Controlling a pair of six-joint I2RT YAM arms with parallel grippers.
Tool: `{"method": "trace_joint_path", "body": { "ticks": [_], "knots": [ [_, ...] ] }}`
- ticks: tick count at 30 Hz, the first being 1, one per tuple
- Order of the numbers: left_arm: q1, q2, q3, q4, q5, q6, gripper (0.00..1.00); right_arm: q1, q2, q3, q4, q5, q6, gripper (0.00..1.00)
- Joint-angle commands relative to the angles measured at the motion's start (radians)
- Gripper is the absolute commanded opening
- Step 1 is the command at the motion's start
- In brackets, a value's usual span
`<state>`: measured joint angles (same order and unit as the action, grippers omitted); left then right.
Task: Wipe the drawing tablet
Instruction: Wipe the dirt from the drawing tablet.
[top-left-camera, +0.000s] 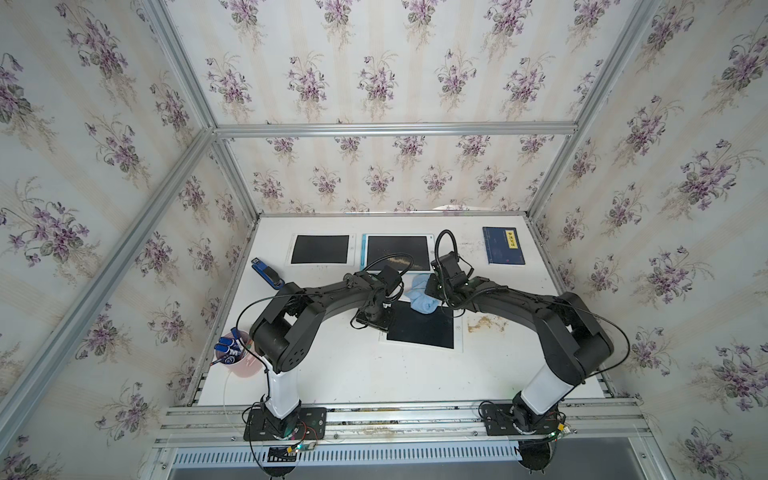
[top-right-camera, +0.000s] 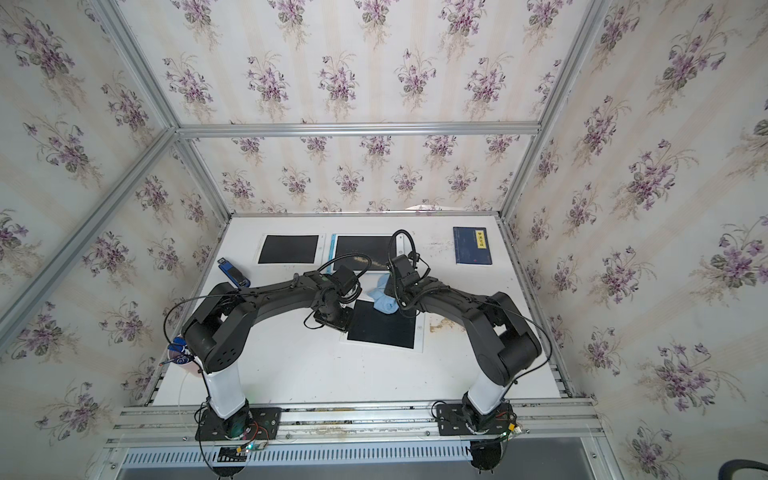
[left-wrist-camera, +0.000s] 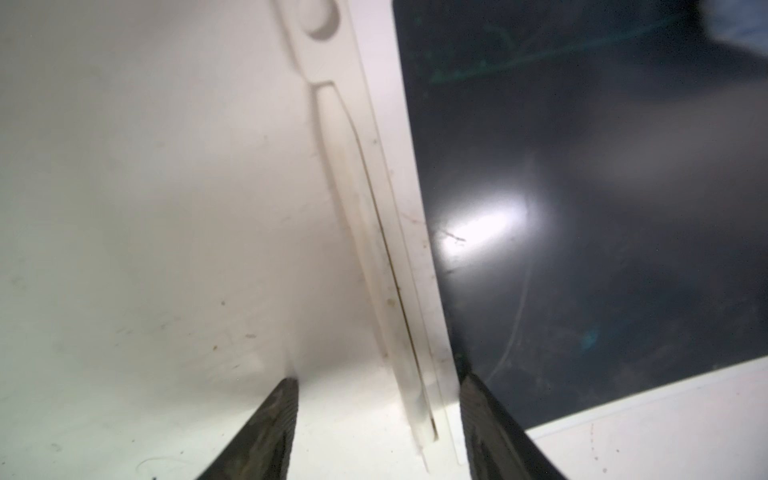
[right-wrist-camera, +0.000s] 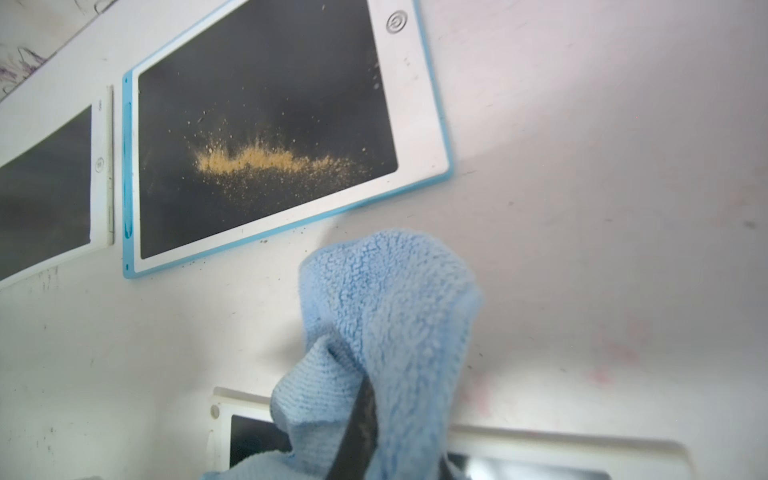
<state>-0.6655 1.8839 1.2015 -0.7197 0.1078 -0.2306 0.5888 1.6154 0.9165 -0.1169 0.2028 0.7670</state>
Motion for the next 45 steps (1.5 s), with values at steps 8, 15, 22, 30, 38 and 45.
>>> {"method": "trace_joint_path", "body": {
  "ticks": [8, 15, 22, 30, 38, 45],
  "knots": [
    [0.003, 0.021, -0.012, -0.078, -0.091, -0.001, 0.63, 0.061, -0.045, -0.061, 0.051, -0.208, -0.095, 0.0],
    [0.004, 0.024, -0.005, -0.079, -0.089, -0.004, 0.64, 0.199, 0.109, -0.003, 0.032, -0.348, -0.059, 0.0],
    [0.003, 0.021, -0.01, -0.072, -0.087, 0.002, 0.64, 0.037, -0.06, -0.201, -0.155, -0.165, -0.071, 0.0],
    [0.003, 0.003, -0.031, -0.053, -0.082, 0.0, 0.64, -0.287, -0.169, -0.266, -0.257, -0.112, -0.087, 0.0],
    [0.003, -0.008, -0.033, -0.046, -0.077, -0.001, 0.64, -0.037, 0.017, -0.076, -0.235, -0.129, -0.047, 0.0],
    [0.005, -0.016, -0.033, -0.05, -0.081, 0.0, 0.64, 0.166, 0.168, 0.068, -0.24, -0.143, -0.002, 0.0]
  ]
}}
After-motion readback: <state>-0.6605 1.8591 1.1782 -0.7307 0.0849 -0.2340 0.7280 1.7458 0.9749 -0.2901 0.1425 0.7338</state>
